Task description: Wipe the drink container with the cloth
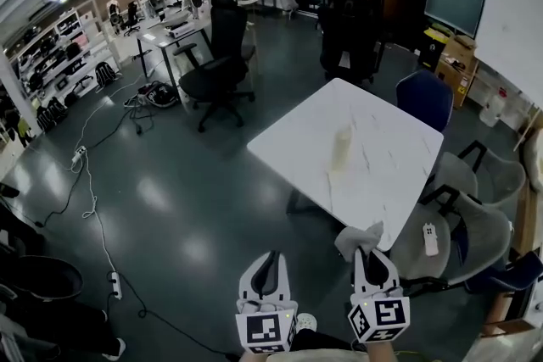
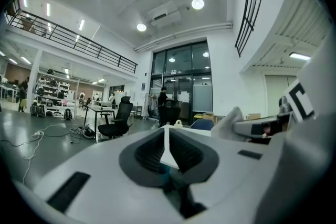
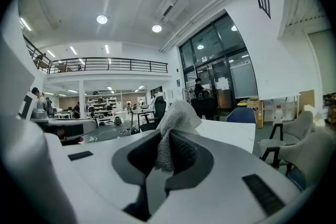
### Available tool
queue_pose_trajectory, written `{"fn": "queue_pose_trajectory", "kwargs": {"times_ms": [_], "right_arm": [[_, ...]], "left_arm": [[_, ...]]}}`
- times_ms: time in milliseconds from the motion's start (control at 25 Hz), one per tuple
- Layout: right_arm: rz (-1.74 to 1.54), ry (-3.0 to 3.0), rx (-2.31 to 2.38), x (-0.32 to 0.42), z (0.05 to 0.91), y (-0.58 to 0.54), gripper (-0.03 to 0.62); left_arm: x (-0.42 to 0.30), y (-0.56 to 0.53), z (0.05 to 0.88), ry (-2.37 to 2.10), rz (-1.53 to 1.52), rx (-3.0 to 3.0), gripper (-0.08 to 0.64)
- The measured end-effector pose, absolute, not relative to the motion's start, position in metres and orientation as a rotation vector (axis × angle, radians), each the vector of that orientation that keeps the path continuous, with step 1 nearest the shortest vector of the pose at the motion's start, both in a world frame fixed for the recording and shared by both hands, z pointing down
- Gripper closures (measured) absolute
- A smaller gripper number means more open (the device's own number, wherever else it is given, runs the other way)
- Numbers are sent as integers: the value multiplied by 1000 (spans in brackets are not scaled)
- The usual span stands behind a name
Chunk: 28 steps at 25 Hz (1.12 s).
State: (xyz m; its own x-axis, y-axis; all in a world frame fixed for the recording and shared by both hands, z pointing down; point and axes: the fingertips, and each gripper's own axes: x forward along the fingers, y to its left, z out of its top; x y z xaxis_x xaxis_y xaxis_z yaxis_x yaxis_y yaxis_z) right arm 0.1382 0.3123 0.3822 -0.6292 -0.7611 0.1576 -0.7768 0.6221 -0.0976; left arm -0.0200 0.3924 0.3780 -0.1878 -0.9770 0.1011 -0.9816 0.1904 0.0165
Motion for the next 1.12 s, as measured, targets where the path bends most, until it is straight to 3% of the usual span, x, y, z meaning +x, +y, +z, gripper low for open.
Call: {"fn": "queue_pose_trajectory", "kwargs": {"times_ms": [1120], "right_arm": [[328,-2609,1461,40,395,109,549]], "left_arm": [[-119,160,383,-2134,140,2124,526]]}}
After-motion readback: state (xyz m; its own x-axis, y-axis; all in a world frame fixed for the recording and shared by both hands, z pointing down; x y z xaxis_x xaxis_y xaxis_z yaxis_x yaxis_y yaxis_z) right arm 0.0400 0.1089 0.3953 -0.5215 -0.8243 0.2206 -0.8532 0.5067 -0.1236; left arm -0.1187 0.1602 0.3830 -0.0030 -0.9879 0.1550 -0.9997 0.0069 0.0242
